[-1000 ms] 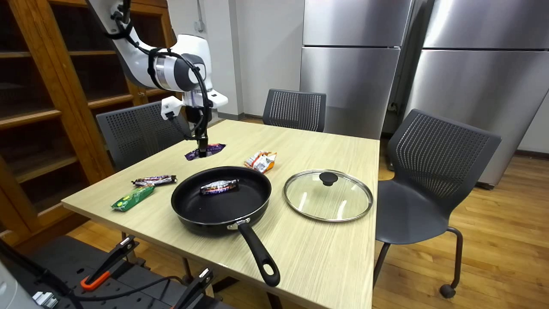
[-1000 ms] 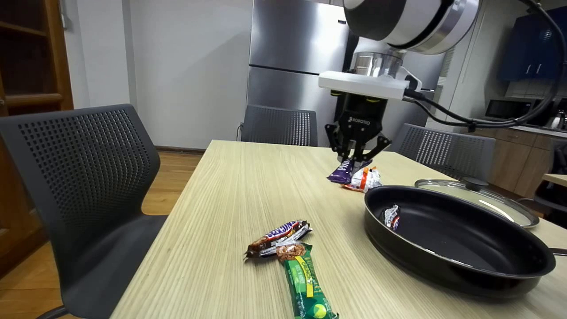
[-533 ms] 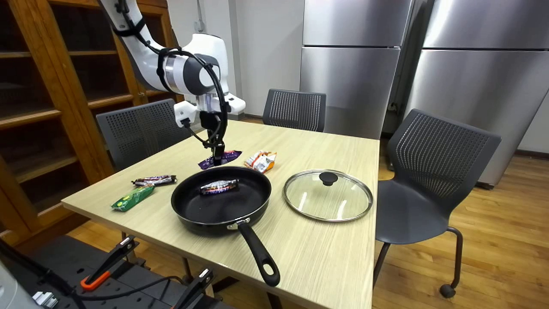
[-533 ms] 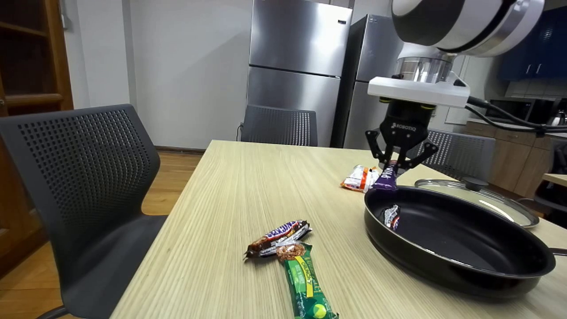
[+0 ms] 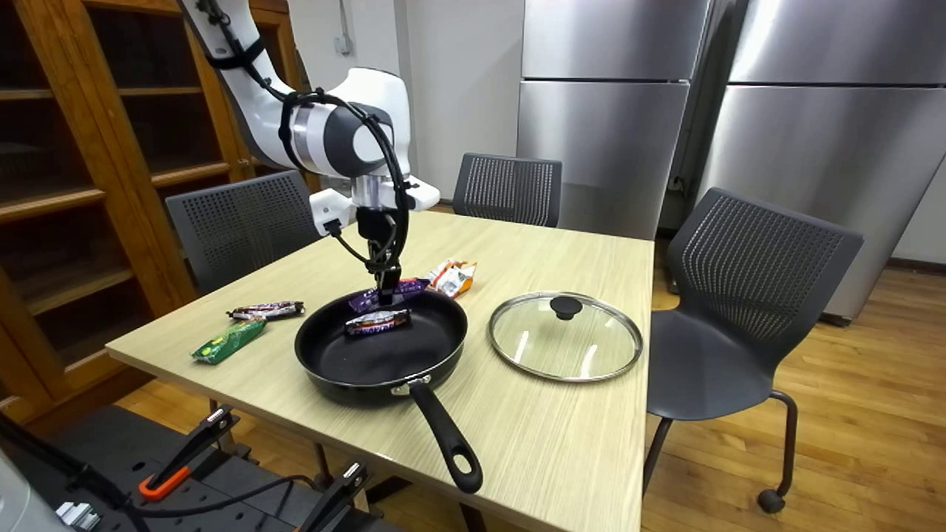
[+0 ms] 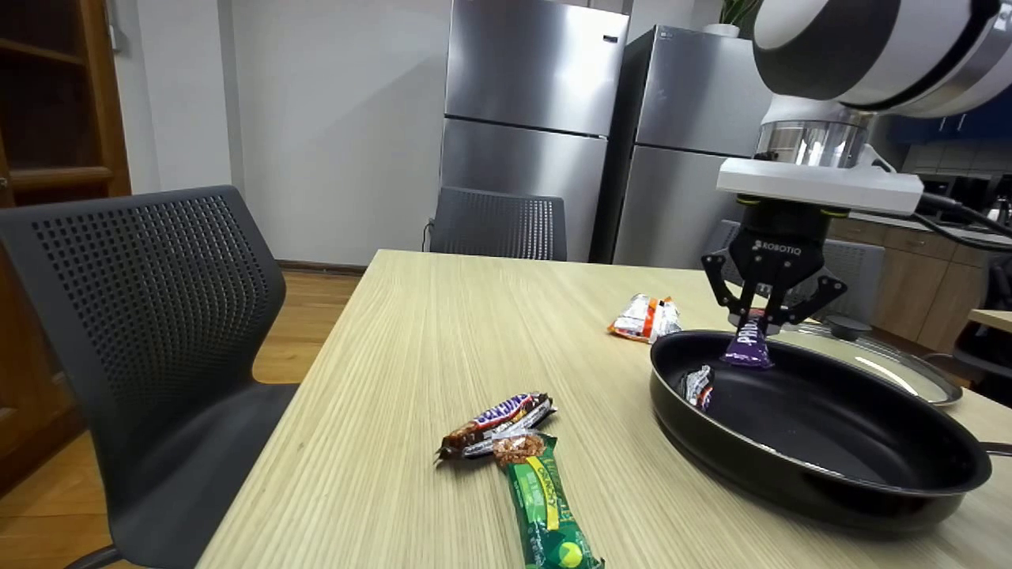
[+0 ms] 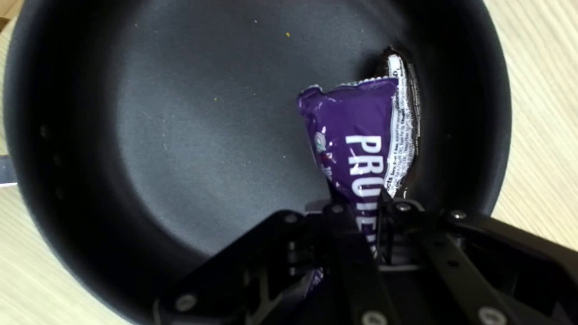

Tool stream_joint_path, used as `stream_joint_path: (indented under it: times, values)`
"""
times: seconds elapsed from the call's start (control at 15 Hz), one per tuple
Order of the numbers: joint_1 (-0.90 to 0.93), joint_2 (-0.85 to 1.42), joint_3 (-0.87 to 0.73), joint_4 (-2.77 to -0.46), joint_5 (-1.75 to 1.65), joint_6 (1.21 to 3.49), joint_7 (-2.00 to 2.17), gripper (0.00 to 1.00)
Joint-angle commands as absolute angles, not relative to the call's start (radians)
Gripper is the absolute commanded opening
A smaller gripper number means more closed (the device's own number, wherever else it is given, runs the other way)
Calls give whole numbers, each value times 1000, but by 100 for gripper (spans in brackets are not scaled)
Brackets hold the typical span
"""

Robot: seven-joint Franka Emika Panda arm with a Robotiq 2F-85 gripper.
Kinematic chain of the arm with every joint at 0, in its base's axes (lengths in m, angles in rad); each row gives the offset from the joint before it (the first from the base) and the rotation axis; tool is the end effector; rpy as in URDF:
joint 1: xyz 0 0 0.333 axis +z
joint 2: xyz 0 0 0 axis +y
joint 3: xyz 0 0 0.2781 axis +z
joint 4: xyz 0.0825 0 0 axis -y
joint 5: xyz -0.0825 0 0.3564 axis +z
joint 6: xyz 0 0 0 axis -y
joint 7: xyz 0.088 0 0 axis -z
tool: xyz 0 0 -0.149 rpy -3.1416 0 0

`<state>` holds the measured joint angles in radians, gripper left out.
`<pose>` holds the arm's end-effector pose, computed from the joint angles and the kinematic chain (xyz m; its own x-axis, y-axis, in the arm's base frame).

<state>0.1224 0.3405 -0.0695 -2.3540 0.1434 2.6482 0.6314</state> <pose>0.4798 0.0216 0.1294 0.7617 -0.6451 -0.0605 -0.6465 -0.7629 -0.0040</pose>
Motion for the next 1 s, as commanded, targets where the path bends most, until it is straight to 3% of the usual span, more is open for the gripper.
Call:
stream_joint_path:
  times: [0.0,0.93]
  values:
    - [92,340,-58,-2371,163,2649,572,4]
    - [74,508,-36,-2244,245,2612,482,4]
